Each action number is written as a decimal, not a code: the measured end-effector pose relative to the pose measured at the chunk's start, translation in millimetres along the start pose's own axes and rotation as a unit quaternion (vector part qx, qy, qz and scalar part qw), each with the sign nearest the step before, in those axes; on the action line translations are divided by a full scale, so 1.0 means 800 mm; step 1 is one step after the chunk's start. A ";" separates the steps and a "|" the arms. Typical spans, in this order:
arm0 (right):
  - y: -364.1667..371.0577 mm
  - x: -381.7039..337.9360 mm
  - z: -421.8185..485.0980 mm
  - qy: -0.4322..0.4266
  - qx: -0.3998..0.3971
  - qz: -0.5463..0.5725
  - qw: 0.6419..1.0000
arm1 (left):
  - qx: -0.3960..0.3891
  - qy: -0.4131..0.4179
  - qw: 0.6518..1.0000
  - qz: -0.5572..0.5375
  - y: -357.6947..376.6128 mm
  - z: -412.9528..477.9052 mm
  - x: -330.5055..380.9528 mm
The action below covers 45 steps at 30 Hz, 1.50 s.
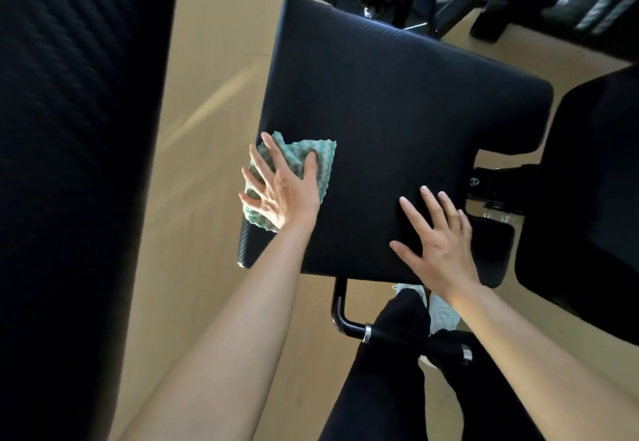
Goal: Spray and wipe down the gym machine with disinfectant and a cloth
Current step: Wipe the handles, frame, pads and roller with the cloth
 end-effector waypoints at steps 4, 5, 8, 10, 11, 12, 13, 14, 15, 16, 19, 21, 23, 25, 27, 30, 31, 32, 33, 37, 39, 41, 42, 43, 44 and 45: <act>-0.028 0.002 0.055 -0.016 0.004 -0.027 0.999 | 0.022 0.006 0.999 -0.025 -0.005 0.022 0.028; -0.036 0.004 0.069 -0.024 0.008 -0.037 0.999 | 0.025 0.008 0.999 -0.031 -0.007 0.027 0.034; -0.060 0.015 0.107 -0.041 0.019 -0.062 0.997 | 0.030 0.011 0.998 -0.055 -0.009 0.035 0.046; -0.077 0.025 0.132 -0.040 0.021 -0.081 0.996 | 0.043 -0.023 0.997 -0.066 -0.005 0.028 0.042; -0.085 0.030 0.143 -0.037 0.021 -0.089 0.995 | 0.051 -0.056 0.995 -0.068 -0.002 0.021 0.037; -0.094 0.035 0.152 -0.031 0.020 -0.093 0.995 | 0.054 -0.092 0.992 -0.071 0.001 0.014 0.033; -0.101 0.040 0.160 -0.023 0.016 -0.092 0.995 | 0.050 -0.120 0.989 -0.072 0.003 0.007 0.031; -0.107 0.045 0.166 -0.015 0.005 -0.089 0.996 | 0.044 -0.133 0.988 -0.066 0.004 0.003 0.032; -0.111 0.051 0.171 -0.007 -0.008 -0.087 0.996 | 0.037 -0.133 0.989 -0.053 0.003 0.002 0.035; -0.113 0.056 0.173 -0.001 -0.019 -0.088 0.996 | 0.033 -0.125 0.991 -0.037 0.003 0.004 0.041; -0.111 0.064 0.175 -0.005 -0.032 -0.098 0.995 | 0.033 -0.090 0.995 0.004 0.003 0.018 0.069; -0.107 0.067 0.174 -0.008 -0.021 -0.096 0.995 | 0.048 -0.067 0.996 0.029 0.003 0.029 0.090; -0.105 0.068 0.175 -0.014 -0.010 -0.094 0.995 | 0.061 -0.051 0.996 0.037 0.001 0.041 0.110; -0.102 0.072 0.175 -0.017 -0.006 -0.097 0.995 | 0.067 -0.043 0.996 0.031 -0.001 0.057 0.131; -0.099 0.075 0.174 -0.019 -0.003 -0.102 0.995 | 0.069 -0.040 0.997 0.016 -0.005 0.074 0.150; -0.095 0.075 0.173 -0.020 0.005 -0.106 0.994 | 0.066 -0.028 0.997 -0.003 -0.011 0.099 0.182; -0.095 0.075 0.173 -0.020 0.007 -0.106 0.994 | 0.066 -0.022 0.998 -0.008 -0.013 0.106 0.194; -0.094 0.076 0.173 -0.021 0.009 -0.107 0.994 | 0.067 -0.014 0.998 -0.011 -0.015 0.114 0.206; -0.093 0.076 0.174 -0.021 0.009 -0.107 0.994 | 0.070 -0.002 0.998 -0.009 -0.017 0.120 0.219; -0.090 0.080 0.173 -0.025 0.009 -0.104 0.994 | 0.092 0.087 0.991 0.043 -0.017 0.129 0.263; -0.090 0.080 0.174 -0.026 0.007 -0.102 0.994 | 0.102 0.124 0.985 0.069 -0.016 0.131 0.275; -0.090 0.080 0.174 -0.023 -0.002 -0.100 0.995 | 0.108 0.151 0.979 0.084 -0.016 0.130 0.280; -0.091 0.080 0.173 -0.023 -0.004 -0.098 0.995 | 0.111 0.168 0.975 0.093 -0.014 0.126 0.281; -0.093 0.080 0.173 -0.023 -0.006 -0.097 0.995 | 0.114 0.187 0.970 0.104 -0.012 0.119 0.282; -0.094 0.079 0.173 -0.023 -0.009 -0.096 0.995 | 0.114 0.207 0.965 0.113 -0.007 0.110 0.284; -0.096 0.079 0.173 -0.021 -0.016 -0.094 0.995 | 0.110 0.229 0.960 0.121 0.000 0.098 0.287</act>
Point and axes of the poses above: each hand's wrist, its own z-axis towards the middle knuckle, its own y-axis out of the palm, x = y × z, the point moved 2 cm from there along z, towards the middle knuckle, and after that the axes turned 14 degrees about -y, right-handed, at the moved point
